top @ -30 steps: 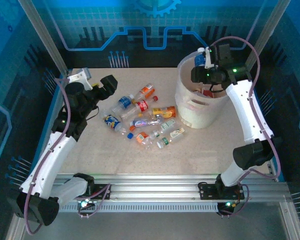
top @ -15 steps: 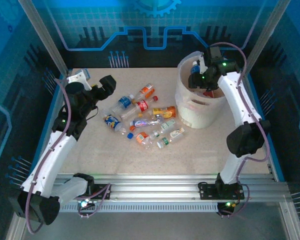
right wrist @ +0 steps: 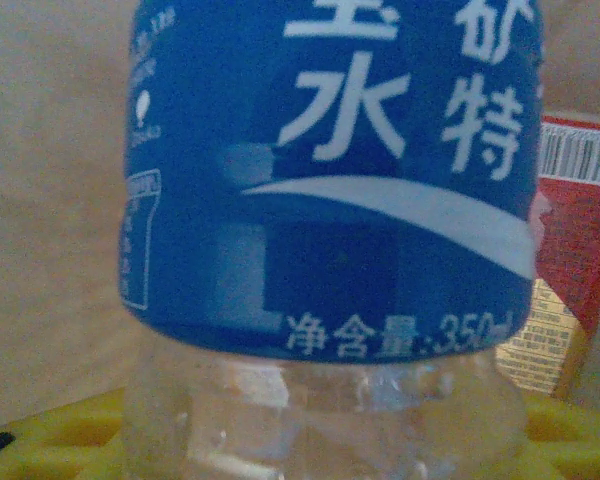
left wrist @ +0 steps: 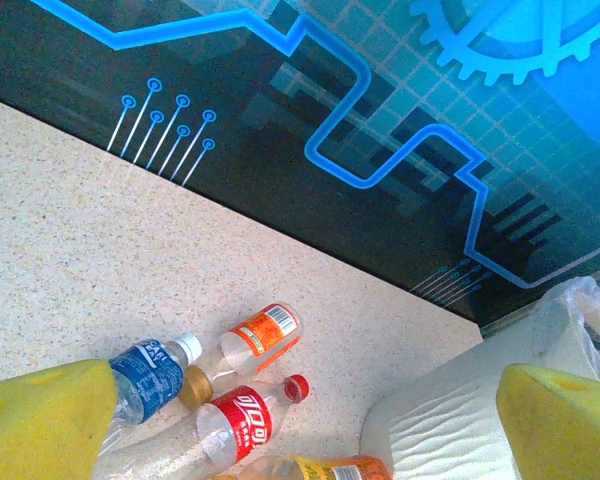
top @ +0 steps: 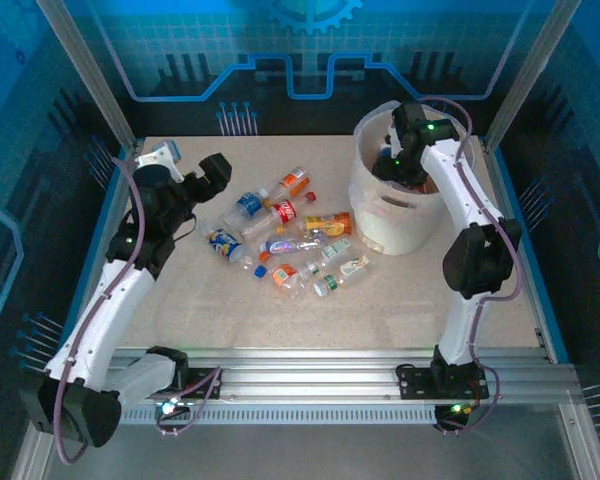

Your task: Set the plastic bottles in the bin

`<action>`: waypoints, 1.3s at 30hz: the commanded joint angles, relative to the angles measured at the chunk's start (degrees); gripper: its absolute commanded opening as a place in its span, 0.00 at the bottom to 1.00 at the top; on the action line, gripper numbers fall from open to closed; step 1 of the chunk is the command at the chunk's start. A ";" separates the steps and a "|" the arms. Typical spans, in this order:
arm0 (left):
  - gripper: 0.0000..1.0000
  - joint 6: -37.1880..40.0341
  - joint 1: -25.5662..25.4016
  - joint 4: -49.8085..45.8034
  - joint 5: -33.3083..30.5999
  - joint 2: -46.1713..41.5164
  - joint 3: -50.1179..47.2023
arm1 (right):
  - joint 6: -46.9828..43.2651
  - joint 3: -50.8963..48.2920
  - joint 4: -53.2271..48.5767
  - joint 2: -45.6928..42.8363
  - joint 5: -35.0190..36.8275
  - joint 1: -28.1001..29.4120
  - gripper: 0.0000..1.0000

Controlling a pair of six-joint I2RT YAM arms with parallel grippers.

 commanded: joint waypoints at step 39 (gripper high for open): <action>0.99 -6.78 2.88 -11.99 -3.40 1.93 -6.82 | 1.77 -5.17 5.75 -23.44 6.16 0.36 1.00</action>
